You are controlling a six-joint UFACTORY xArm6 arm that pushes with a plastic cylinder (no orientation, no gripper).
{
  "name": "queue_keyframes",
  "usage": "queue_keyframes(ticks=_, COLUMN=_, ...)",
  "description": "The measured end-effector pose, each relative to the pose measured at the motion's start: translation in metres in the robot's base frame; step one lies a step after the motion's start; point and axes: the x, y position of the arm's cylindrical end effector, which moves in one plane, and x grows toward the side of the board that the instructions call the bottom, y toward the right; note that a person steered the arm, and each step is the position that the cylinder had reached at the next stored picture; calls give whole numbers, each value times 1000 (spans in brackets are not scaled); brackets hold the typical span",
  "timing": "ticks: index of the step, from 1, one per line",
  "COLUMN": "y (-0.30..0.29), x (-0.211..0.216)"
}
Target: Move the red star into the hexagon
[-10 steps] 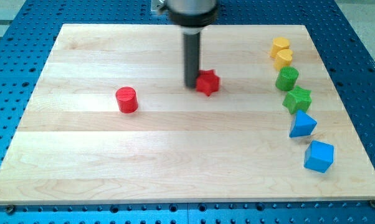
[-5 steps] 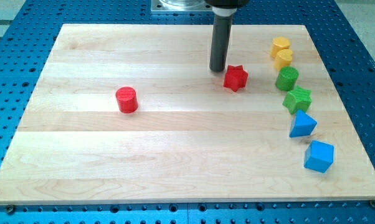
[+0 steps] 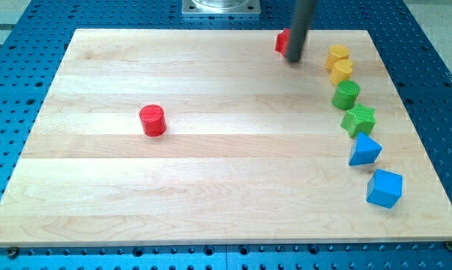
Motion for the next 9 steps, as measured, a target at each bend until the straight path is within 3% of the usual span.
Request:
queue_keyframes(ticks=1, y=-61, x=-8)
queue_keyframes(ticks=2, y=-33, x=-42)
queue_keyframes(ticks=4, y=47, x=-48)
queue_keyframes(ticks=6, y=88, x=-47)
queue_keyframes(ticks=9, y=54, x=-57)
